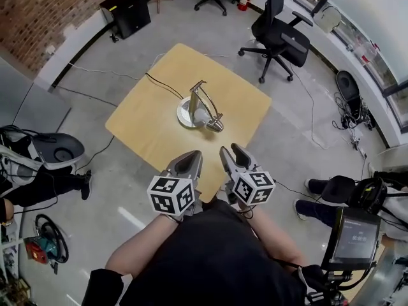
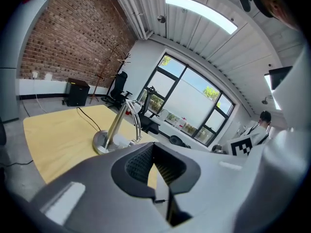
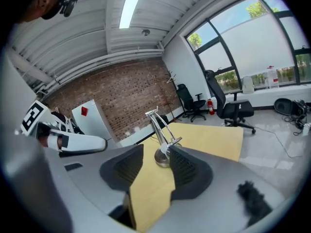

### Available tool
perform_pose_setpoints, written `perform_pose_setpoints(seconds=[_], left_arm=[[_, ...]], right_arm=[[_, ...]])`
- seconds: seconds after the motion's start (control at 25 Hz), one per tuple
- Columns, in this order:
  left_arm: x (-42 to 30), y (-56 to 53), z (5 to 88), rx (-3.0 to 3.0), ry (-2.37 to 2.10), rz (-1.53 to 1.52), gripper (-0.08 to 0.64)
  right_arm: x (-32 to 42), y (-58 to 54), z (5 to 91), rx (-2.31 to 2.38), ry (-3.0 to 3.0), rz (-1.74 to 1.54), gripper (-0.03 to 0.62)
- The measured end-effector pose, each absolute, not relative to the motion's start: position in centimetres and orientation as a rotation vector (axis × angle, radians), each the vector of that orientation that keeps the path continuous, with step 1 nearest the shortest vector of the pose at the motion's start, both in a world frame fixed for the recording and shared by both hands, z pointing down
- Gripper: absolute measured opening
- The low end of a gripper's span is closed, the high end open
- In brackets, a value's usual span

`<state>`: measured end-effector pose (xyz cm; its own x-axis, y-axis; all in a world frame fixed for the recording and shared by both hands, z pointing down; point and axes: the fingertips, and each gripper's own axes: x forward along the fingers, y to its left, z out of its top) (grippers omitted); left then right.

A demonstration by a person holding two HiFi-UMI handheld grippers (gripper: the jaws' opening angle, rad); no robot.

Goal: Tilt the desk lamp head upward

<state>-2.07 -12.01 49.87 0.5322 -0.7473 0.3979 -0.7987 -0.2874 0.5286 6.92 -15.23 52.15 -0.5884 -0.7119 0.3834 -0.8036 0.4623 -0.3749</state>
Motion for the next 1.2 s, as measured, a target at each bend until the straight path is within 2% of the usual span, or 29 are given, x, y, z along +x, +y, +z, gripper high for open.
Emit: perform_pose_setpoints(seconds=[0.28,0.56,0.88,1.2], left_arm=[[-0.8,-15.3,51.8,2.044,-1.313,0.213,0.008],[-3.6,-17.9,57.2,2.085,-1.413,0.53,0.02],[-7.5,-22.2,65.4,2.088,-1.411,0.824,0.055],[-7.7,-25.3,70.3,2.085,-1.309,0.871,0.069]], right_arm=[[6.2,-19.1,56.2,1.068,-2.54,0.73,0.186],[5.6,-21.5,61.3,0.881,-2.449,0.471,0.21],[4.4,-23.3,66.7,0.802,-2.368,0.489,0.21],[1.8,-24.0,68.1,0.815,-2.395,0.498,0.21]])
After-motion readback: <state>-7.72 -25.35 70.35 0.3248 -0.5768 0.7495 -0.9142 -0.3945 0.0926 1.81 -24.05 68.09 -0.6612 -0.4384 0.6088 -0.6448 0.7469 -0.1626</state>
